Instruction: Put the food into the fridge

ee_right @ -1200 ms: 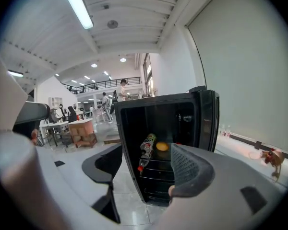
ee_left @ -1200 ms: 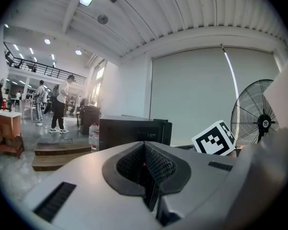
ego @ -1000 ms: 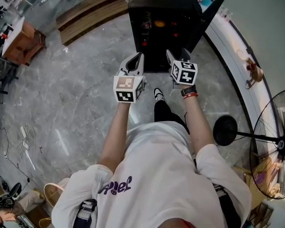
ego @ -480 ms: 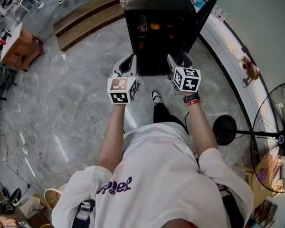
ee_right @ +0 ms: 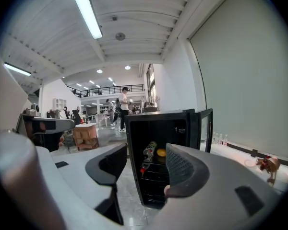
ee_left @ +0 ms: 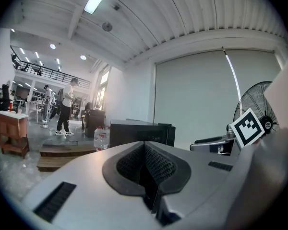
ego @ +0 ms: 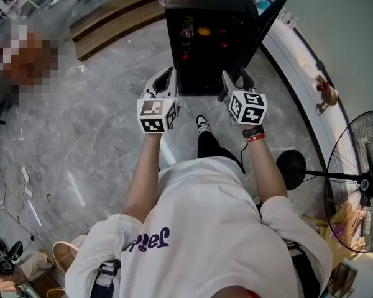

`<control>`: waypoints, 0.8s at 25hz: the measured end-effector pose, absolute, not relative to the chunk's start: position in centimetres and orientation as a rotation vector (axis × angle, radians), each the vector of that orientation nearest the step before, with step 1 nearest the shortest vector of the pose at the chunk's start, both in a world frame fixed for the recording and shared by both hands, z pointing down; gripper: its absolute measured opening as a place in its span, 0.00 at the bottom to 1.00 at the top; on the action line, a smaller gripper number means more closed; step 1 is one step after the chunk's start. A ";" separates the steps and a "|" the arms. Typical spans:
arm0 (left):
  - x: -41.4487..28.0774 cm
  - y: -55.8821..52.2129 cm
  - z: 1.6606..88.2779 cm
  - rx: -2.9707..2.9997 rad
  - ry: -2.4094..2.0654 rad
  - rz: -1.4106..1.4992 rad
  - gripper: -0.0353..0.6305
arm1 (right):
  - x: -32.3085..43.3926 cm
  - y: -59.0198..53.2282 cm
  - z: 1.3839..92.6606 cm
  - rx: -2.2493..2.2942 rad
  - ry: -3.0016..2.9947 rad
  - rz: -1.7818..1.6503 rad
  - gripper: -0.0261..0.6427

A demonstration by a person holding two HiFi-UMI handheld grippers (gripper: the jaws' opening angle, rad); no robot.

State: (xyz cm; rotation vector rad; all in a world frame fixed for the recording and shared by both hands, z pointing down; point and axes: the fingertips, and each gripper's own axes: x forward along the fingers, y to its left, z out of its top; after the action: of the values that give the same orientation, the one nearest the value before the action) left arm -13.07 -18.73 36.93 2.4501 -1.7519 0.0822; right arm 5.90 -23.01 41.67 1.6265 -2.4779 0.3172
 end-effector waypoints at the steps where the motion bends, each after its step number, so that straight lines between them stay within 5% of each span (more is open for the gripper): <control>1: -13.1 -18.7 36.9 2.447 -1.752 0.080 0.08 | 6.0 -22.9 41.6 1.630 -2.478 0.319 0.43; 20: -11.3 -18.1 37.9 2.460 -1.753 0.113 0.08 | 10.0 -21.3 40.8 1.739 -2.468 0.343 0.30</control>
State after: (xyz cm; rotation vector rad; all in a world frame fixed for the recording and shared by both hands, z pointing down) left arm -11.27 -18.13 37.89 2.4599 -1.7531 0.1131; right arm 9.99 -21.31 40.77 1.7388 -2.4682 0.3429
